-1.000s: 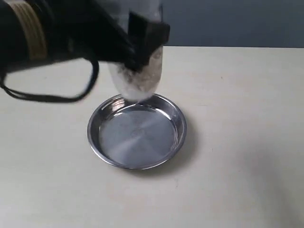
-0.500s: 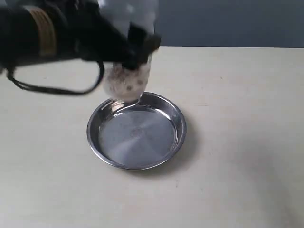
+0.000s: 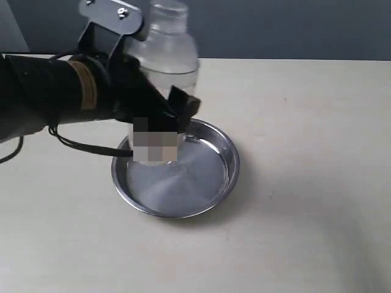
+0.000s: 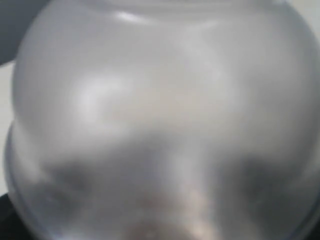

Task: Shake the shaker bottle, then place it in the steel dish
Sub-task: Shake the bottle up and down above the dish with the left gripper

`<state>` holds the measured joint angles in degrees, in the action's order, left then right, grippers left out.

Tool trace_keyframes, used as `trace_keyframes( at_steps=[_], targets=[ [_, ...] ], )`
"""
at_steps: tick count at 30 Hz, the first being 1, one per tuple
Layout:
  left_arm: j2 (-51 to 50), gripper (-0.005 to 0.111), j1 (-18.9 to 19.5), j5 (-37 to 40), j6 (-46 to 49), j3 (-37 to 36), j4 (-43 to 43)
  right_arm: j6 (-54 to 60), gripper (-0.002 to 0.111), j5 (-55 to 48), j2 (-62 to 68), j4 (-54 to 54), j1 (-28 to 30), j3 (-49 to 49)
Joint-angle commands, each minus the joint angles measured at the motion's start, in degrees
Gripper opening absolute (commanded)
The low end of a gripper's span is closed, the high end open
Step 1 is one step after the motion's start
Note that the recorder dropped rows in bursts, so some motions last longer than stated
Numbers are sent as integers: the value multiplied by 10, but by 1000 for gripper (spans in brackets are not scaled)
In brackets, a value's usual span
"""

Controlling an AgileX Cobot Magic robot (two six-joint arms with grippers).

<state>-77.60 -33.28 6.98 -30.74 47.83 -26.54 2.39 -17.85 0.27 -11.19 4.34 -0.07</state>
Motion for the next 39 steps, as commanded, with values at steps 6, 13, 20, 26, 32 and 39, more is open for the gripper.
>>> trace_keyframes(
  at_steps=[6, 13, 20, 26, 32, 39],
  targets=[
    [-3, 0, -29, -2, 173, 4, 106, 1, -1, 4, -3, 1, 2, 1],
    [48, 0, 18, -80, 89, 111, 90, 1, -1, 4, -3, 1, 2, 1],
    [-36, 0, 18, 10, 87, 27, 179, 1, -1, 4, -3, 1, 2, 1],
    [18, 0, 9, -41, 113, 33, 213, 1, -1, 4, -3, 1, 2, 1],
    [56, 0, -6, -54, 113, 63, 169, 1, -1, 4, -3, 2, 2, 1],
    [32, 0, -6, -20, 138, 57, 184, 1, -1, 4, -3, 2, 2, 1]
  ],
)
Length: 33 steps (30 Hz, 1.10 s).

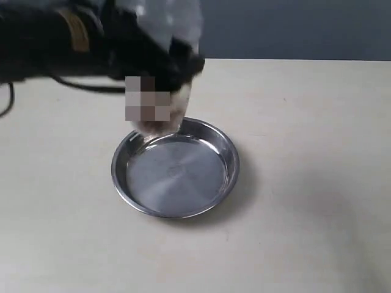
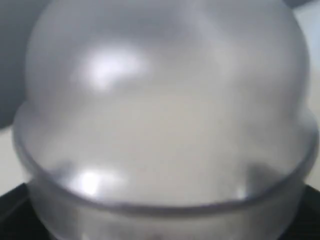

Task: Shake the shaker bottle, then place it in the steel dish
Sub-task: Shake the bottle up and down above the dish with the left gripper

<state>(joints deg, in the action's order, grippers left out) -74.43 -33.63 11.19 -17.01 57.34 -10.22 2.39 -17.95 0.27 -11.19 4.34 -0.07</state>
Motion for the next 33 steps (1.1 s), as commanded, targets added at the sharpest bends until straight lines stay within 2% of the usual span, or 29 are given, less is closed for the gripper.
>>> trace_keyframes(
  at_steps=[1, 2, 5, 7, 10, 15, 17, 19, 20, 22, 25, 26, 28, 30, 32, 33],
  targets=[
    [-40, 0, -3, -65, 1, -80, 29, 1, -1, 5, -3, 2, 2, 1],
    [-43, 0, -3, -59, 1, -74, 30, 1, -1, 5, -3, 2, 2, 1],
    [41, 0, -3, -90, 25, 16, 16, 1, -1, 5, -3, 2, 2, 1],
    [43, 0, -4, -83, 19, 1, 43, 1, -1, 5, -3, 2, 2, 1],
    [-38, 0, -6, -91, 23, -97, 58, 1, -1, 5, -3, 0, 2, 1],
    [58, 0, -8, -112, 22, 5, 20, 1, -1, 5, -3, 0, 2, 1],
    [42, 0, -8, -100, 15, -32, 52, 1, -1, 5, -3, 0, 2, 1],
    [-10, 0, -8, -102, 15, -101, 59, 1, -1, 5, -3, 3, 2, 1],
    [-36, 0, -7, -100, 15, -111, 59, 1, -1, 5, -3, 3, 2, 1],
    [-22, 0, -7, -86, 22, -78, 51, 1, -1, 5, -3, 2, 2, 1],
    [51, 0, -7, -112, 38, 13, 2, 1, -1, 5, -3, 2, 2, 1],
    [57, 0, -7, -112, 26, 21, 18, 1, -1, 5, -3, 2, 2, 1],
    [37, 0, -8, -95, 17, -16, 48, 1, -1, 5, -3, 2, 2, 1],
    [-22, 0, -9, -96, 16, -82, 56, 1, -1, 5, -3, 3, 2, 1],
    [-35, 0, -8, -96, -5, -80, 83, 1, -1, 5, -3, 3, 2, 1],
    [12, 0, -13, -119, 1, -42, 77, 1, -1, 5, -3, 2, 2, 1]
  ],
)
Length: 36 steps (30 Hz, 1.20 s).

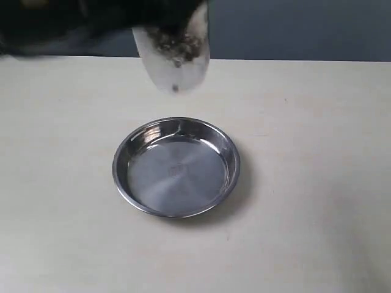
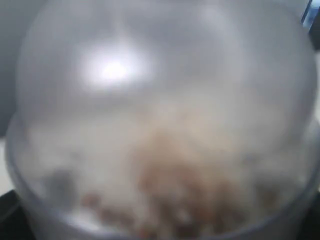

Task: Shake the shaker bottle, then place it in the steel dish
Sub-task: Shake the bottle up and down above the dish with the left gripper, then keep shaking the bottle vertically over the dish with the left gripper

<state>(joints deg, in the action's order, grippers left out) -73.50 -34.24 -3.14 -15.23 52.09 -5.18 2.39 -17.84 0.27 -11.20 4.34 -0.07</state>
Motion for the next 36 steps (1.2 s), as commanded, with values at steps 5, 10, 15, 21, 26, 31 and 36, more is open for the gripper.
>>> trace_keyframes(
  at_steps=[5, 10, 15, 21, 26, 31, 36],
  targets=[
    [-30, 0, -8, 47, 5, -39, -5, 1, -1, 4, -3, 2, 2, 1],
    [25, 0, -23, 31, 18, -7, -8, 1, -1, 4, -3, 2, 2, 1],
    [37, 0, -36, -13, 34, 21, -20, 1, -1, 4, -3, 2, 2, 1],
    [-41, 0, -37, 23, 33, -52, 31, 1, -1, 4, -3, 2, 2, 1],
    [42, 0, -40, 8, 47, 20, -5, 1, -1, 4, -3, 2, 2, 1],
    [-25, 0, -41, 31, 45, -59, 19, 1, -1, 4, -3, 2, 2, 1],
    [41, 0, -35, 9, 50, -8, 22, 1, -1, 4, -3, 2, 2, 1]
  ],
)
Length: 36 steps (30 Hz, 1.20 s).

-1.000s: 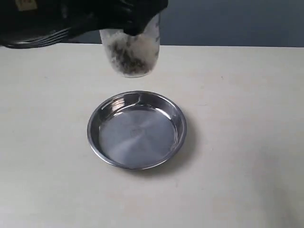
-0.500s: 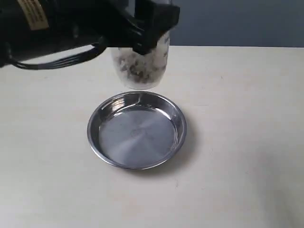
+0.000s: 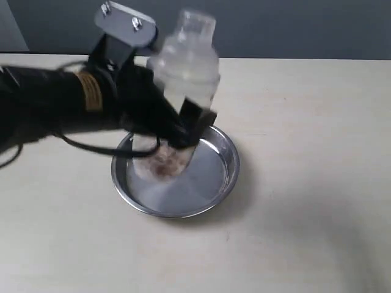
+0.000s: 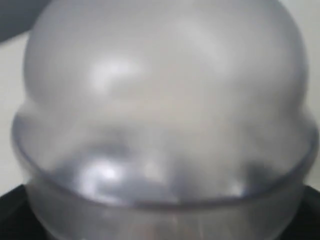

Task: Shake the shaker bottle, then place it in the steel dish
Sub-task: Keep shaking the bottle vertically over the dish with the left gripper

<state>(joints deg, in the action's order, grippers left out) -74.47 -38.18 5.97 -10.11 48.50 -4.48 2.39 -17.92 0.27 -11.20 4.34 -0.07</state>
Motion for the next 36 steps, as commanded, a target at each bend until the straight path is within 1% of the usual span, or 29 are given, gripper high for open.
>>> trace_keyframes(
  at_steps=[1, 2, 3, 4, 8, 10, 12, 13, 14, 17, 18, 20, 22, 23, 24, 25, 28, 29, 30, 31, 33, 35, 36],
  targets=[
    [35, 0, 5, -74, -1, 1, 17, 1, -1, 5, -3, 2, 2, 1],
    [8, 0, 7, -74, -1, -26, 16, 1, -1, 5, -3, 2, 2, 1],
    [-14, 0, 13, -75, -1, -35, 9, 1, -1, 5, -3, 3, 2, 1],
    [-18, 0, 16, -74, -1, -28, 0, 1, -1, 5, -3, 2, 2, 1],
    [65, 0, 16, -89, 28, 65, -12, 1, -1, 5, -3, 2, 2, 1],
    [60, 0, 16, -77, 10, 45, 37, 1, -1, 5, -3, 2, 2, 1],
    [6, 0, 16, -73, 13, -20, 45, 1, -1, 5, -3, 2, 2, 1],
    [-17, 0, 16, -72, 13, -34, 45, 1, -1, 5, -3, 2, 2, 1],
    [-19, 0, 19, -70, 14, -27, 29, 1, -1, 5, -3, 2, 2, 1],
    [54, 0, 20, -81, 18, 42, 7, 1, -1, 5, -3, 2, 2, 1],
    [70, 0, 20, -92, 20, 53, -5, 1, -1, 5, -3, 2, 2, 1],
    [62, 0, 23, -90, 9, 26, 24, 1, -1, 5, -3, 2, 2, 1],
    [7, 0, 23, -75, 9, -40, 45, 1, -1, 5, -3, 2, 2, 1],
    [-15, 0, 23, -72, 9, -57, 45, 1, -1, 5, -3, 3, 2, 1],
    [-14, 0, 23, -68, 12, -51, 45, 1, -1, 5, -3, 3, 2, 1],
    [6, 0, 23, -70, 13, -31, 37, 1, -1, 5, -3, 2, 2, 1],
    [79, 0, 23, -109, 13, 34, -8, 1, -1, 5, -3, 2, 2, 1],
    [84, 0, 24, -114, 10, 35, 1, 1, -1, 5, -3, 2, 2, 1],
    [79, 0, 26, -103, 5, 21, 22, 1, -1, 5, -3, 2, 2, 1],
    [59, 0, 26, -91, 5, -7, 36, 1, -1, 5, -3, 2, 2, 1],
    [7, 0, 27, -92, 2, -61, 45, 1, -1, 5, -3, 3, 2, 1],
    [12, 0, 27, -101, 1, -49, 50, 1, -1, 5, -3, 1, 2, 1],
    [38, 0, 27, -119, 4, -20, 45, 1, -1, 5, -3, 1, 2, 1]
  ],
)
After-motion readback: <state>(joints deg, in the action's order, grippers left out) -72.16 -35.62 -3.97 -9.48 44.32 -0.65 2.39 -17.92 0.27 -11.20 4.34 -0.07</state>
